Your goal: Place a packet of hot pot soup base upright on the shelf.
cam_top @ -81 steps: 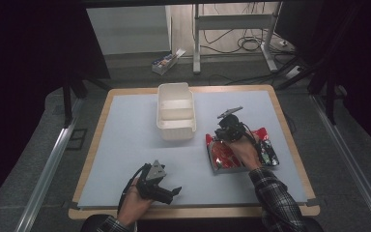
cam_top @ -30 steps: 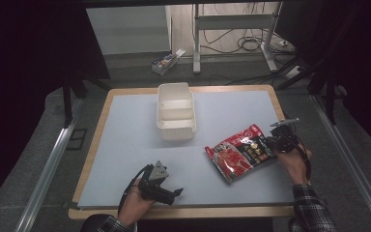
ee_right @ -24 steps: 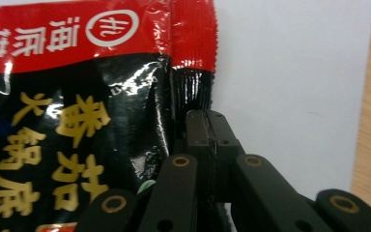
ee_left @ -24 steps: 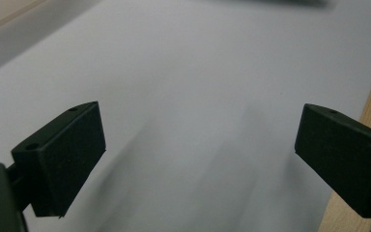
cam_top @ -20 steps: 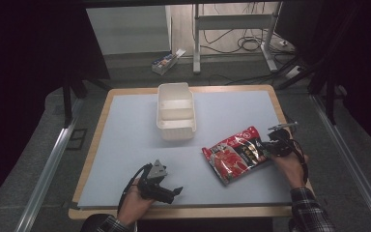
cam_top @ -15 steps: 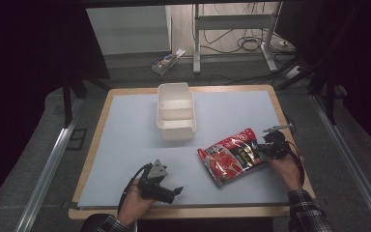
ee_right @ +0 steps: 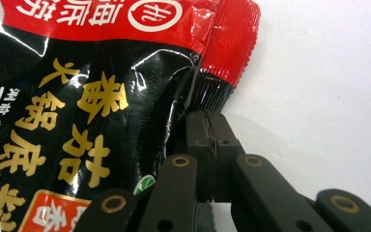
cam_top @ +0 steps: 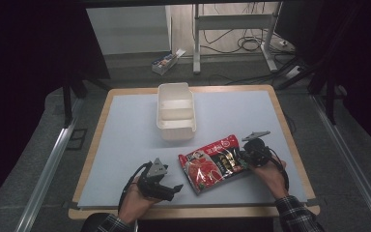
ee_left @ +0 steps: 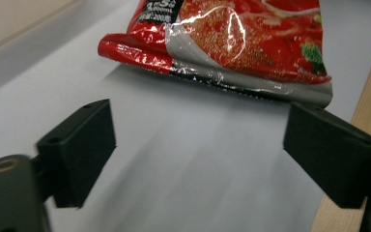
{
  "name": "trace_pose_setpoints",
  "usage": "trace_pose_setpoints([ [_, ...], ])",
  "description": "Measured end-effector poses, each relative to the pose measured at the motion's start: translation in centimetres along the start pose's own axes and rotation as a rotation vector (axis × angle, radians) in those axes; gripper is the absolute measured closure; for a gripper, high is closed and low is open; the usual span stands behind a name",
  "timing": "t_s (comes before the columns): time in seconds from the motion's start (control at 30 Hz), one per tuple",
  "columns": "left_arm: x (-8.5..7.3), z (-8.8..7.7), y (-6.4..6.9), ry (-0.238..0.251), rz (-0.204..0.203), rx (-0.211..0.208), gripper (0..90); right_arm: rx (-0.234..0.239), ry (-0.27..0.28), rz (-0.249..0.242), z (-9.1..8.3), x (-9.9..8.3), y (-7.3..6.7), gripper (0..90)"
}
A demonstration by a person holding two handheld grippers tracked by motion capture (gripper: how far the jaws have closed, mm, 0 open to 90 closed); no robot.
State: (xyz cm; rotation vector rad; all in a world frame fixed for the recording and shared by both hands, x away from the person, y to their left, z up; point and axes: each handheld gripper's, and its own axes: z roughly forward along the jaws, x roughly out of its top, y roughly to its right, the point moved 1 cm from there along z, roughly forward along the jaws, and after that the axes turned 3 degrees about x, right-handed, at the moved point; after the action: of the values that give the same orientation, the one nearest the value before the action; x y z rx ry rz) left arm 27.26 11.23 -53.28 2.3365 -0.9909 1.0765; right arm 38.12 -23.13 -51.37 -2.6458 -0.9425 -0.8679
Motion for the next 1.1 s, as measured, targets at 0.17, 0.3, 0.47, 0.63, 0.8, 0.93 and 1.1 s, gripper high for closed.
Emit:
trace_pose_setpoints([
  [0.17, 0.6, -0.3, -0.1, 0.033, -0.014, -0.095, 23.0, 0.028, 0.045, 0.012, -0.7, -0.4, 0.9, 79.1],
  [0.3, 1.5, 0.0, 0.1, 0.07, 0.021, -0.113, 39.0, 0.018, 0.101, 0.004, -2.0, -0.5, 0.9, 65.3],
  [0.47, 2.4, 1.2, 0.0, 0.096, 0.03, -0.12, 58.4, 0.014, 0.128, -0.018, -3.2, -1.3, 0.3, 51.3],
  [0.63, 3.5, 2.2, 0.6, 0.088, 0.07, -0.104, 76.1, 0.009, 0.136, -0.029, -3.9, -2.4, 0.0, 38.8],
  [0.8, 3.9, 3.8, 0.9, 0.048, 0.091, -0.092, 87.9, 0.018, 0.134, -0.029, -4.3, -3.3, 0.0, 29.4],
  [0.93, 3.4, 4.6, 0.5, 0.043, 0.09, -0.1, 88.5, 0.029, 0.115, -0.035, -4.2, -3.9, 0.2, 21.2],
  [1.1, 3.0, 4.8, 0.3, 0.042, 0.105, -0.104, 90.0, 0.057, 0.104, -0.031, -4.0, -4.7, 0.6, 15.1],
])
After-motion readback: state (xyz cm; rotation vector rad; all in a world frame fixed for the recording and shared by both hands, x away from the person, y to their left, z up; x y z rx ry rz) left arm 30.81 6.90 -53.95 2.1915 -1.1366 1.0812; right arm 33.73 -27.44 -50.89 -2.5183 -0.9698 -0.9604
